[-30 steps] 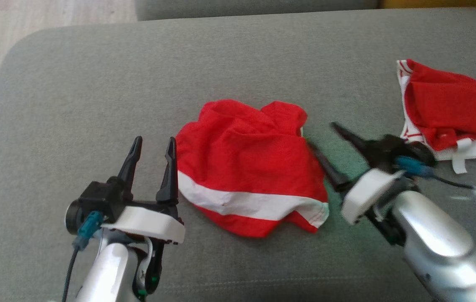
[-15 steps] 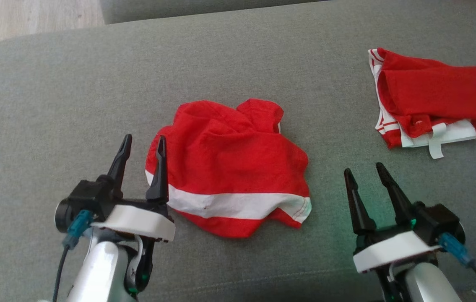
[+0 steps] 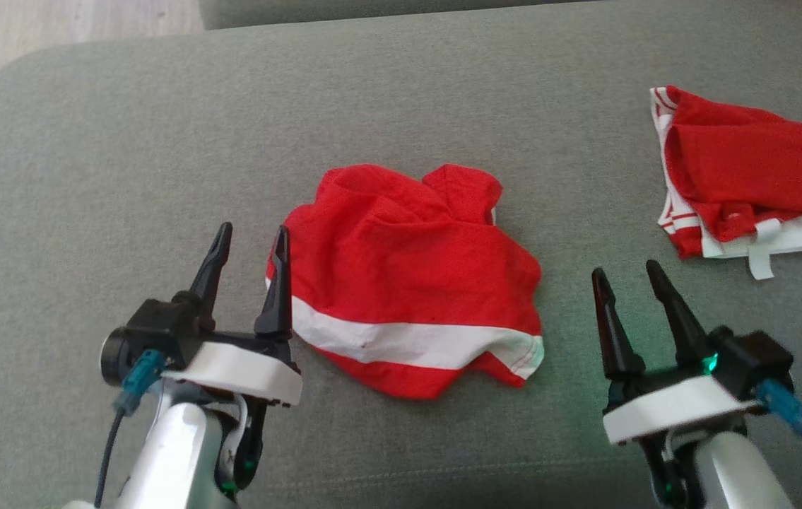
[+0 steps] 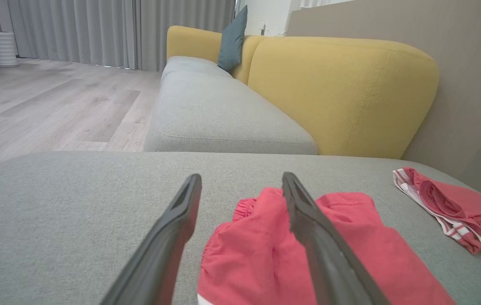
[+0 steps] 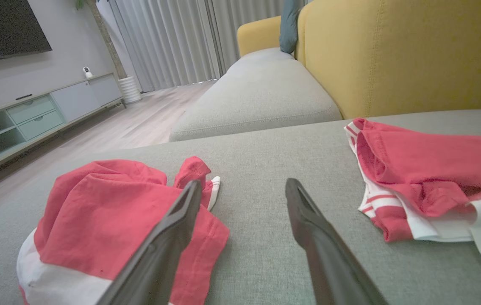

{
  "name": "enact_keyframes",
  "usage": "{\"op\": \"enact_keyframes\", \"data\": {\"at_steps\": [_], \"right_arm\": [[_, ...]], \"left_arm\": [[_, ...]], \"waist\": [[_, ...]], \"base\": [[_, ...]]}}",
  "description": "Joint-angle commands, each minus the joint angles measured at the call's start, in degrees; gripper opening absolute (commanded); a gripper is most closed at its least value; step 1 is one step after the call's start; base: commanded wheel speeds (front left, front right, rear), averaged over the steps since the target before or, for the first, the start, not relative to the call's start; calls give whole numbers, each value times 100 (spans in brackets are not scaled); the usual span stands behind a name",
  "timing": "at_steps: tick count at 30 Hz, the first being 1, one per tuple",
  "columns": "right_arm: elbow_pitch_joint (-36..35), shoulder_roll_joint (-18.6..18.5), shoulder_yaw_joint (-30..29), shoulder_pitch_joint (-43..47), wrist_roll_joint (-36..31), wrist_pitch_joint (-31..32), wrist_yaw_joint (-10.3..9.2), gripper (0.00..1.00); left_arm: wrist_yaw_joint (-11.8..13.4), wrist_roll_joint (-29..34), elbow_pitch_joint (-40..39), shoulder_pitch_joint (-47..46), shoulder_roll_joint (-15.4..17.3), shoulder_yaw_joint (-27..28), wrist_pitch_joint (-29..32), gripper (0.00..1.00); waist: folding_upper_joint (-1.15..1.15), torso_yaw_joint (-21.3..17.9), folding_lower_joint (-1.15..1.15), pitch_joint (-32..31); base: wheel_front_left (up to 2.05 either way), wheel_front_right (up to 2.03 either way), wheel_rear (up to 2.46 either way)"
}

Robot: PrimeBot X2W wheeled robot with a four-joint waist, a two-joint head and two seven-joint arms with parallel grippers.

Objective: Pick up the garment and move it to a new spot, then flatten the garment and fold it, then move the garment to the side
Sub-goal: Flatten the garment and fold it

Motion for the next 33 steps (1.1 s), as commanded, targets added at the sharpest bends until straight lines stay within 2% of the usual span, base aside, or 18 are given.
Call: {"op": "enact_keyframes", "data": {"at_steps": [1, 8, 18, 26, 27, 33], "right_arm": [[-196, 0, 99, -298, -17, 36, -4, 100], [225, 0, 73, -1187, 39, 708, -4, 100], [1887, 0, 228, -2690, 851, 1783, -4, 100], [3053, -16, 352, -3269, 737, 2353, -4, 100], [3145, -17, 368, -3317, 764, 2410, -4, 0], [3294, -218, 182, -3783, 761, 2095, -4, 0]], "left_arm": [[20, 7, -163, -227, 20, 131, -31, 100], [61, -49, -183, -248, 20, 26, -31, 100], [125, -177, -149, -342, 20, -252, -31, 100], [196, -273, -159, -336, 20, -357, -31, 100], [204, -284, -163, -332, 20, -369, -31, 100], [244, -330, -195, -326, 20, -407, -31, 100]], "waist": [[0, 61, 0, 22], [0, 336, 0, 126], [0, 827, 0, 234], [0, 1143, 0, 241], [0, 1169, 0, 244], [0, 1263, 0, 283]], "base": [[0, 0, 0], [0, 0, 0], [0, 0, 0], [0, 0, 0], [0, 0, 0], [0, 0, 0]]}}
